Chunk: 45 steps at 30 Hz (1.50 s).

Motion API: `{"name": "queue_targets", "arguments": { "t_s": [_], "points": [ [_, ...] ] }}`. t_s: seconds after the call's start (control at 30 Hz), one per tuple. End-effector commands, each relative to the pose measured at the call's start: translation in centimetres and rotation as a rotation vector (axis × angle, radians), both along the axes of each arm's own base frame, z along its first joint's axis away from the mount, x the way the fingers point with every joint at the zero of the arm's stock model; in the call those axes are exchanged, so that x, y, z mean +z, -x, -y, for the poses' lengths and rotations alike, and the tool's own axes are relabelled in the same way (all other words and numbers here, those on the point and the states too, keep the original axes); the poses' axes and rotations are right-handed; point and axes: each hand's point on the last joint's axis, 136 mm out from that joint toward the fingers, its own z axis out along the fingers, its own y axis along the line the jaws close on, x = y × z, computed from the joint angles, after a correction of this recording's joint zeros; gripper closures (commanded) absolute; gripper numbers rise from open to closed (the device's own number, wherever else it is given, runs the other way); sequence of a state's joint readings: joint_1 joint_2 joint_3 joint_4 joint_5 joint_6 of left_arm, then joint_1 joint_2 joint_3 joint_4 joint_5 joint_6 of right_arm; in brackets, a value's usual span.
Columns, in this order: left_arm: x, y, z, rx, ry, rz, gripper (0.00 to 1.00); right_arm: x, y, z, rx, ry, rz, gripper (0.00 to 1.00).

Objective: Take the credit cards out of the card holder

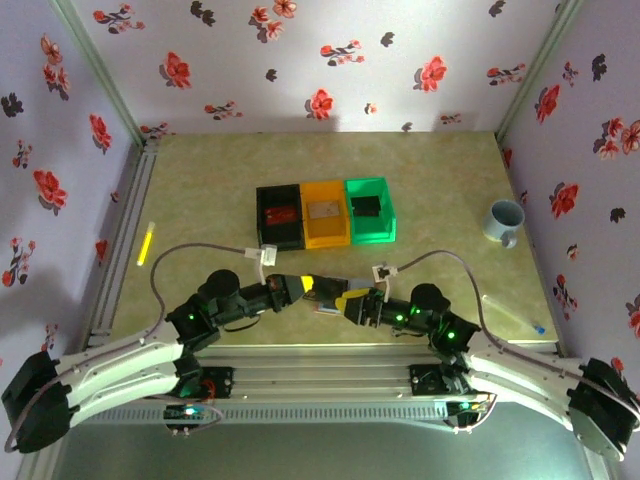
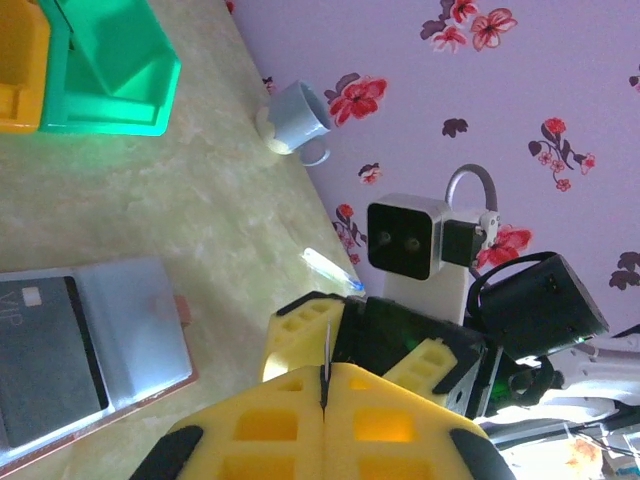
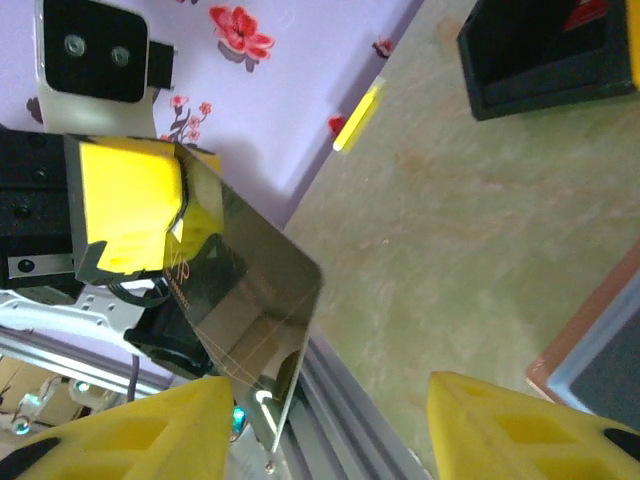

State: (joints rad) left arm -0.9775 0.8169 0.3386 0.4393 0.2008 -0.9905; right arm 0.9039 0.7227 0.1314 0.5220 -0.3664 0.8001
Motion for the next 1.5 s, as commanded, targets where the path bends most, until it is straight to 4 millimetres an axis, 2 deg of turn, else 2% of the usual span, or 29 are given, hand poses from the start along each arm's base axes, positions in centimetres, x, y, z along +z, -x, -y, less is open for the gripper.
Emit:
{"name": "queue_targets", "arguments": {
  "t_s": [0.0, 0.1, 0.33, 0.6, 0.93, 1.13, 1.27, 1.37, 1.47],
  "points": [
    [1.2, -0.1, 0.2, 0.010, 0.052, 0.029, 1.00, 2.7, 0.0, -0.9, 0.025, -0.049, 0.083, 0.50],
    [1.2, 0.0, 0.2, 0.006, 0.052, 0.031, 1.00, 2.5, -0.3, -0.9, 0.010, -0.049, 0.085, 0.53],
    [0.5, 0.2, 0.2, 0.003, 0.047, 0.020, 1.00, 3.8, -0.3, -0.5, -0.008, -0.085, 0.119, 0.64],
    [0.5, 0.2, 0.5, -0.004, 0.046, 0.024, 1.00, 4.4, -0.1, -0.6, 0.006, -0.100, 0.131, 0.74],
    [0.3, 0.2, 0.7, -0.007, 0.021, 0.027, 1.00, 4.8, 0.1, -0.6, 0.017, -0.095, 0.153, 1.00],
    [0.6, 0.2, 0.6, -0.007, 0.002, 0.037, 0.73, 4.6, -0.1, -0.5, 0.011, -0.076, 0.155, 1.00],
    [1.1, 0.2, 0.2, -0.005, -0.040, 0.054, 0.46, 4.5, 0.0, -0.3, 0.006, -0.048, 0.164, 1.00],
    [1.6, 0.0, -0.9, 0.011, -0.109, 0.073, 0.34, 4.2, -0.3, 0.2, -0.017, -0.003, 0.170, 1.00],
    [2.3, -0.6, -2.8, 0.043, -0.200, 0.087, 0.21, 3.9, -0.9, 1.1, -0.054, 0.055, 0.169, 1.00]
  ]
}}
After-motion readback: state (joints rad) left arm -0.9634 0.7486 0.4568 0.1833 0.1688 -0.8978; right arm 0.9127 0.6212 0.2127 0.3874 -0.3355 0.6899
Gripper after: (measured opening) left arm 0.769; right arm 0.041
